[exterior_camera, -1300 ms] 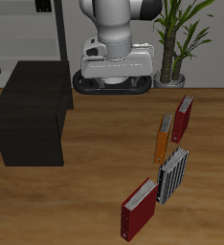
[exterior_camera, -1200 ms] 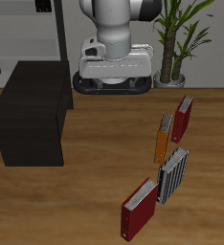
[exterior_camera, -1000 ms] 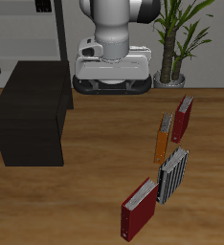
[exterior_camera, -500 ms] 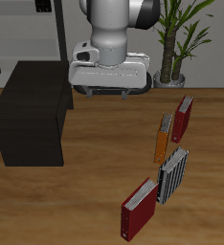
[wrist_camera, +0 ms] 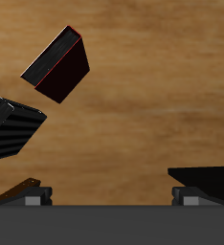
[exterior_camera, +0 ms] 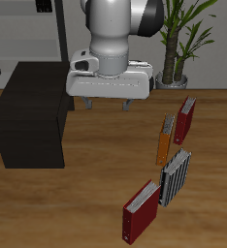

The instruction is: Place the right red book flat on top of the shelf

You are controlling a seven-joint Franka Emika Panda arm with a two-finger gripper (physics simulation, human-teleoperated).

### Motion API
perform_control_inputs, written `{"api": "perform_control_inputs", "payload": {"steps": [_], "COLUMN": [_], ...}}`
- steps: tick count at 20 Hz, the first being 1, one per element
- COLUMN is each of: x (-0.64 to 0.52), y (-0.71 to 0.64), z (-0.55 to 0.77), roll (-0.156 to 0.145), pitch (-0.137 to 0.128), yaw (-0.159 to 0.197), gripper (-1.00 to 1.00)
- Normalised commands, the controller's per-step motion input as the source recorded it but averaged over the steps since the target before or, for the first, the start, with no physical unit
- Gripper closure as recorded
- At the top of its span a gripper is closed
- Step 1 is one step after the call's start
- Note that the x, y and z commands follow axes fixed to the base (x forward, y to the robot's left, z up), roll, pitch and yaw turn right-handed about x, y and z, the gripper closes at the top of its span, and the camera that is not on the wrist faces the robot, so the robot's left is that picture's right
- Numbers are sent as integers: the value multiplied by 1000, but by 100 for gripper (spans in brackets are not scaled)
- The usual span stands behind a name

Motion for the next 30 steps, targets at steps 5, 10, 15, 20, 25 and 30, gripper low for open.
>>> {"api": "perform_control_inputs", "payload": {"steps": [5, 10, 15, 20, 25, 30], "x": [284, 251, 367, 265, 198, 271], "y": [104, 190, 201, 168, 96, 90], "z": [43, -14, -64, -109, -80, -100], "roll": [-18, -2, 9, 18, 13, 10], "pitch": [-24, -12, -22, -18, -3, -13], "yaw": [-20, -10, -14, -48, -22, -45], "gripper": [-100, -100, -100, -100, -100, -100]}}
